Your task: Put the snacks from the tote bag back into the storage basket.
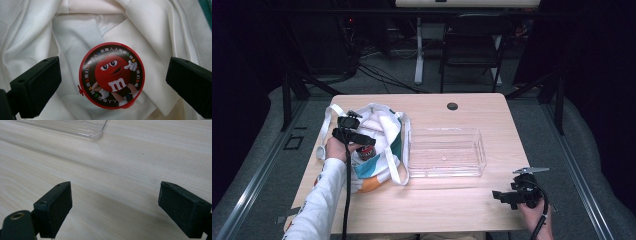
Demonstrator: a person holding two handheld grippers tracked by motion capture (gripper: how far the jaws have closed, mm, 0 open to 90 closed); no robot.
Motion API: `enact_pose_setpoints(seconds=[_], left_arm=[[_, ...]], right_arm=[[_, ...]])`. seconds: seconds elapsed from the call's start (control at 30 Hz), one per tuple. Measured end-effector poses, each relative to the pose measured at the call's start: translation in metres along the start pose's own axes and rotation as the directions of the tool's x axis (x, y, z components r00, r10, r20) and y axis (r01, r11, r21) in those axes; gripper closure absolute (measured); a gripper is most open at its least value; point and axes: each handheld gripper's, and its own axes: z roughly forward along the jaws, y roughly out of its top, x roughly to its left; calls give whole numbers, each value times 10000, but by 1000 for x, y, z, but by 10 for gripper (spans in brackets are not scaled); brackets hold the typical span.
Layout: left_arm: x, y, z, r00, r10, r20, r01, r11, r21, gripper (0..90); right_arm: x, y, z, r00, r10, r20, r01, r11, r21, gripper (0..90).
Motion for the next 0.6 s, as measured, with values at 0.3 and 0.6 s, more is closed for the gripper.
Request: enact_pose_setpoints(seconds=[0.3,0.6], left_arm=[[0,2,8,9999,108,-33,-107,9996,277,39],[-1,4,17,9998,84,-204,-71,9982,591,125]], right_arm=[[0,0,0,10000,-14,-22,14,10000,-15,116],[0,0,-1,10000,-2,-30,2,10000,-58,116]])
